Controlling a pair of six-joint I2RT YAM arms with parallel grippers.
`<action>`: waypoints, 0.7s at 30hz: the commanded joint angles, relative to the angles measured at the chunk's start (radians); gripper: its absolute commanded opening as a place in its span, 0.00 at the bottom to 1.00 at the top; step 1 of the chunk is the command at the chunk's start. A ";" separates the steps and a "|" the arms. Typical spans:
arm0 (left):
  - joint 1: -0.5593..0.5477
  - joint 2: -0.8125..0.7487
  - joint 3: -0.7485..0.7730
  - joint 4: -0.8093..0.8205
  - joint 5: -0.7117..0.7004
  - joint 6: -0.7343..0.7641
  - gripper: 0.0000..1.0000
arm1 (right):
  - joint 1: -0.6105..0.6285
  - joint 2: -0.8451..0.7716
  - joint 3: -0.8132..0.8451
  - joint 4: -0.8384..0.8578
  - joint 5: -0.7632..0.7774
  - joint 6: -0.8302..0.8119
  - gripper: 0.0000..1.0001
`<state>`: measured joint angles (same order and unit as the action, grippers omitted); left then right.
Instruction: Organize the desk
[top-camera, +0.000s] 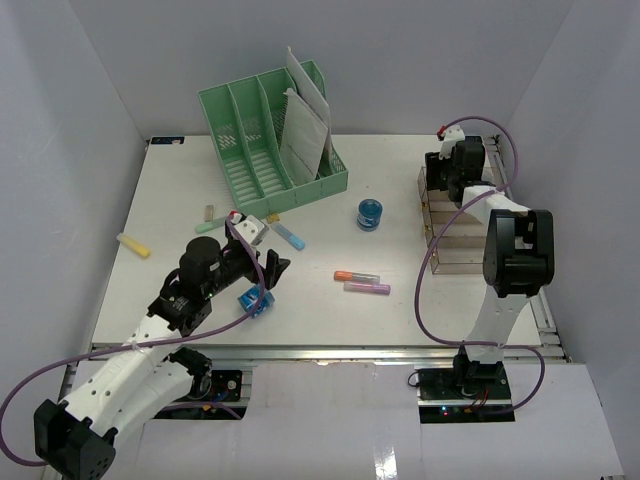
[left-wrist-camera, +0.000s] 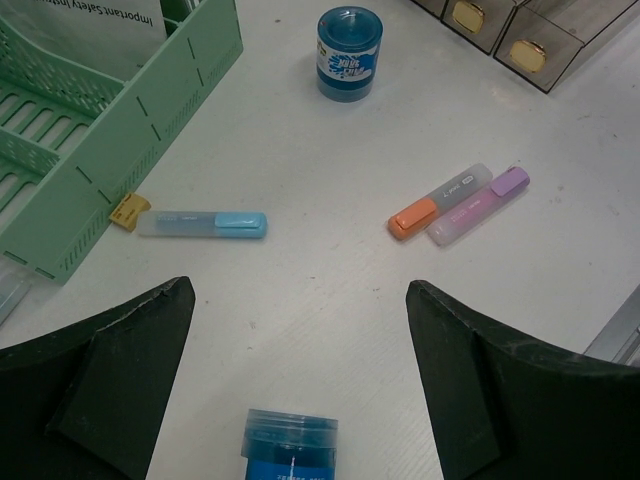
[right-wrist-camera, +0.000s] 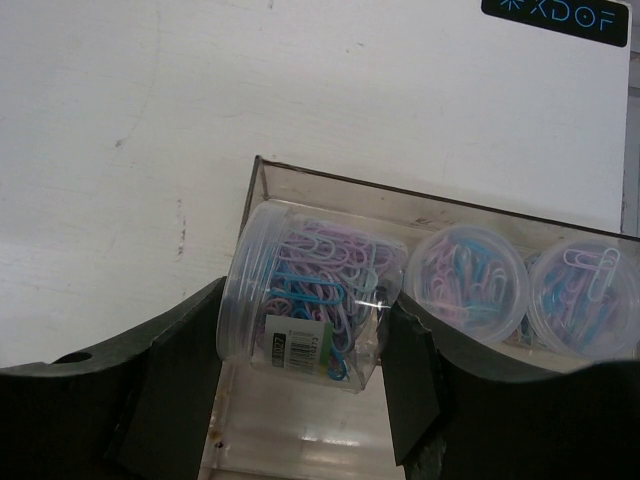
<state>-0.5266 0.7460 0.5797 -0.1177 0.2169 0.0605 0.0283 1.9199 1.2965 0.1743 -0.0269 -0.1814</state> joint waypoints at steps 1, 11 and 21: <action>0.000 0.003 0.002 -0.008 -0.010 0.006 0.98 | -0.016 0.023 0.077 0.047 -0.028 -0.024 0.26; 0.000 0.032 -0.002 0.009 0.054 -0.009 0.98 | -0.056 0.042 0.127 -0.013 -0.114 -0.041 0.91; 0.001 0.186 0.055 -0.028 0.004 -0.132 0.98 | -0.108 -0.185 0.012 -0.304 -0.806 -0.382 0.97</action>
<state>-0.5266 0.8755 0.5863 -0.1274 0.2387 -0.0011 -0.0700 1.9235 1.3743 0.0414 -0.3378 -0.3025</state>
